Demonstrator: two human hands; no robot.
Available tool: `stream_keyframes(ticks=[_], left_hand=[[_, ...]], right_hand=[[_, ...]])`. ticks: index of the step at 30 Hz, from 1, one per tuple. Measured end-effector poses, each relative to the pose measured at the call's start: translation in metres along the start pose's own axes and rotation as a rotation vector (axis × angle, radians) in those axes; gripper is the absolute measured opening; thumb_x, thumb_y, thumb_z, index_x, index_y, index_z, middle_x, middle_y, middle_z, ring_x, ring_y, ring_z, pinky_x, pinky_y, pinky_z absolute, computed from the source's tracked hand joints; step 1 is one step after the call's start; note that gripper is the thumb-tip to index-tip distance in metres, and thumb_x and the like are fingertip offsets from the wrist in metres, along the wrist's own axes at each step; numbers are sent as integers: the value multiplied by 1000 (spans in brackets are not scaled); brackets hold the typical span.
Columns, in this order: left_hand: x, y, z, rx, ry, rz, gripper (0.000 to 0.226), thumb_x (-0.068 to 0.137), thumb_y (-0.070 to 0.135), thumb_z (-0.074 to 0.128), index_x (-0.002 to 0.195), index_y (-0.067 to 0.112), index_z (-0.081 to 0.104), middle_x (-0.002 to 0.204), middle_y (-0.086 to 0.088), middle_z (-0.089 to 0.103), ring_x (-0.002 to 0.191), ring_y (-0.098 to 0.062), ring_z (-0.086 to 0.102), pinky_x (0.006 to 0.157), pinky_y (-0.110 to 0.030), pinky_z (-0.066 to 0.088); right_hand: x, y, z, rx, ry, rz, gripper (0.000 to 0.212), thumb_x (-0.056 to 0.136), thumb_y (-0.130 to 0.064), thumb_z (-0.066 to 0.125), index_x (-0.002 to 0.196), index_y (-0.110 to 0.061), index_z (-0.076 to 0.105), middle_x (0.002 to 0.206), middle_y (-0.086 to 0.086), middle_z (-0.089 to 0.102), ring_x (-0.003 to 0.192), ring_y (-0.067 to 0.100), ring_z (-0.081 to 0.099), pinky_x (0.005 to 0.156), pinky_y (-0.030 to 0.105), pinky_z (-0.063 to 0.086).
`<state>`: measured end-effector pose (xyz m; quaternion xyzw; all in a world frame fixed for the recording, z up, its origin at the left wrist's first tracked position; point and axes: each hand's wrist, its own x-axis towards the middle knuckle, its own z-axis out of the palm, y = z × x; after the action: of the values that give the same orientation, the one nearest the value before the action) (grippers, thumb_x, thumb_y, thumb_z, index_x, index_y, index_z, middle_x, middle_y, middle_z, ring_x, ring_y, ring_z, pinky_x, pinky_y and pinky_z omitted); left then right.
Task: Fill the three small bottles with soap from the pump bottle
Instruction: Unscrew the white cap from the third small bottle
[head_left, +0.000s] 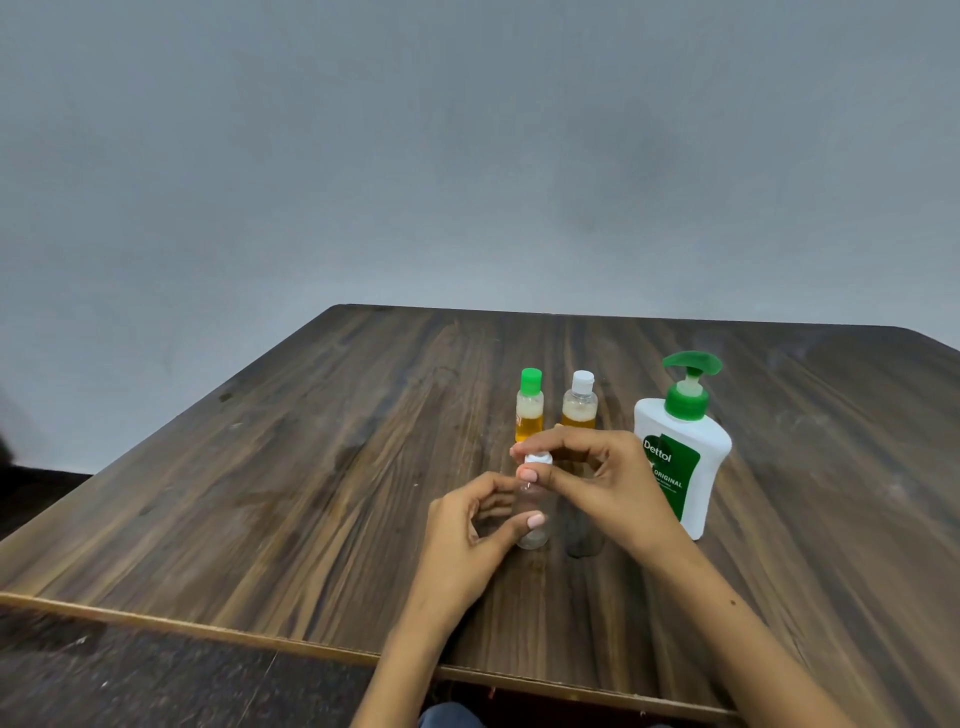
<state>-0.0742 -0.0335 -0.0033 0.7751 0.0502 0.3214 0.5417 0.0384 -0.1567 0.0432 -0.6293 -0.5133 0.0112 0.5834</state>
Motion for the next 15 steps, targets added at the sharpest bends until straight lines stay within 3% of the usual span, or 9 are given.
stream_keyframes(ticks=[5, 8, 10, 13, 15], left_hand=[[0, -2, -2, -22, -41, -22, 28, 84, 12, 73, 112, 15, 70, 105, 6, 75, 103, -6, 69, 91, -20, 52], [0, -2, -1, -15, -45, -24, 30, 86, 13, 72, 116, 16, 69, 108, 7, 74, 106, -4, 67, 93, -20, 51], [0, -4, -1, -15, -42, -32, 30, 86, 15, 72, 116, 17, 68, 108, 8, 74, 106, -3, 67, 94, -20, 51], [-1, -5, 0, -15, -38, -37, 30, 86, 15, 72, 115, 18, 69, 108, 8, 74, 105, -5, 68, 94, -21, 52], [-1, -6, 0, -9, -37, -36, 31, 86, 14, 72, 116, 19, 68, 108, 8, 74, 105, -6, 68, 93, -22, 52]], right_hand=[[2, -5, -8, 260, -115, 111, 27, 80, -2, 70, 107, -2, 70, 103, 7, 74, 104, 21, 69, 88, 27, 54], [3, -9, -15, 112, -227, 93, 33, 89, -1, 64, 122, -7, 65, 121, -1, 68, 119, 13, 60, 98, 26, 48], [3, -11, -16, -34, -210, 61, 37, 90, -7, 66, 126, -14, 63, 127, -9, 64, 123, 4, 55, 101, 20, 44], [4, -15, -17, -168, -64, 9, 32, 83, -13, 75, 114, -18, 69, 112, -11, 70, 107, 0, 62, 91, 14, 46], [4, -15, -18, -237, -41, -28, 25, 79, -20, 79, 103, -18, 73, 99, -11, 71, 95, 6, 66, 84, 19, 50]])
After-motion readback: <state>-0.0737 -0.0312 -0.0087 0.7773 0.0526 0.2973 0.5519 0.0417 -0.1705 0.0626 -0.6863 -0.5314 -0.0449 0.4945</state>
